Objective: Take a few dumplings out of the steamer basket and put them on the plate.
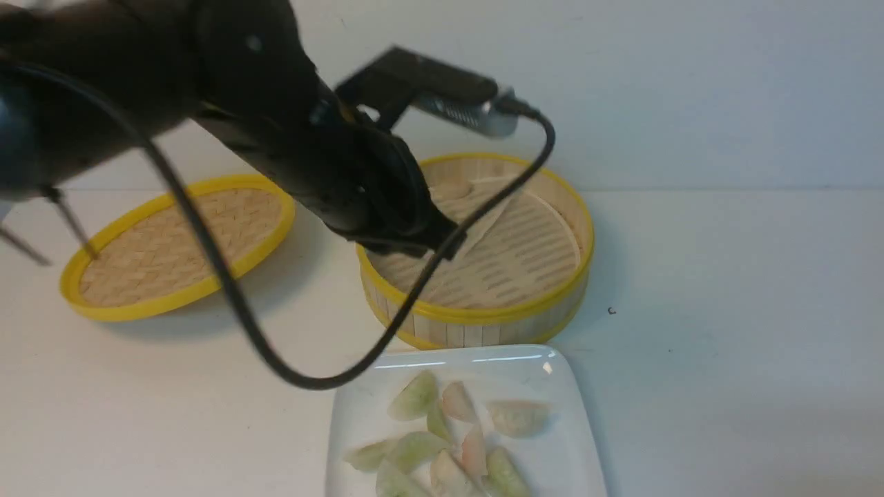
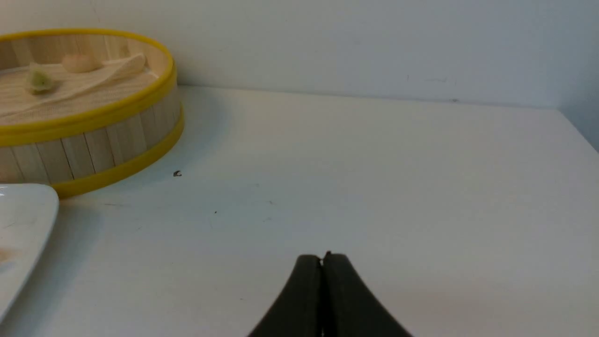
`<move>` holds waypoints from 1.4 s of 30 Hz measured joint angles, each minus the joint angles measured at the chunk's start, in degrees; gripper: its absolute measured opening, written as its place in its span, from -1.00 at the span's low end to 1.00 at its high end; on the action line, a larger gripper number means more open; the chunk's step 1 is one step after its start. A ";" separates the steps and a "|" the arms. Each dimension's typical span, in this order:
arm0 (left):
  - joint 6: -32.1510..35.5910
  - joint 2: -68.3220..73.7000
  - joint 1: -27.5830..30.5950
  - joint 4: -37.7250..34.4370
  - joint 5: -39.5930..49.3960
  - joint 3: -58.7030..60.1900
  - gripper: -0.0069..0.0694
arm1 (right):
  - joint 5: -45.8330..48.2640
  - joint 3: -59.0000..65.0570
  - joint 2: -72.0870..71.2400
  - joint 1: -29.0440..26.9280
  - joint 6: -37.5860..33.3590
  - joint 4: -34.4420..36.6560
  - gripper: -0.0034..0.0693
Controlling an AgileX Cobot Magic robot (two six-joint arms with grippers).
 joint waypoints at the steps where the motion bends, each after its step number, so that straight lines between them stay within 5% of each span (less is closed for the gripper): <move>1: -0.11 -3.51 0.00 0.00 -0.07 -0.05 -0.83 | 0.00 0.00 0.00 0.00 0.00 0.00 -0.94; 10: -0.76 -23.65 0.00 0.00 -1.39 2.16 -0.83 | 0.00 0.00 0.00 0.00 0.00 0.00 -0.94; 24: -9.92 -62.83 0.00 3.61 -19.37 36.67 -0.83 | 0.00 0.00 0.00 0.00 0.00 0.00 -0.94; 42: -10.49 -73.56 0.00 3.61 -20.57 45.44 -0.83 | 0.00 0.00 0.00 0.00 0.00 0.00 -0.94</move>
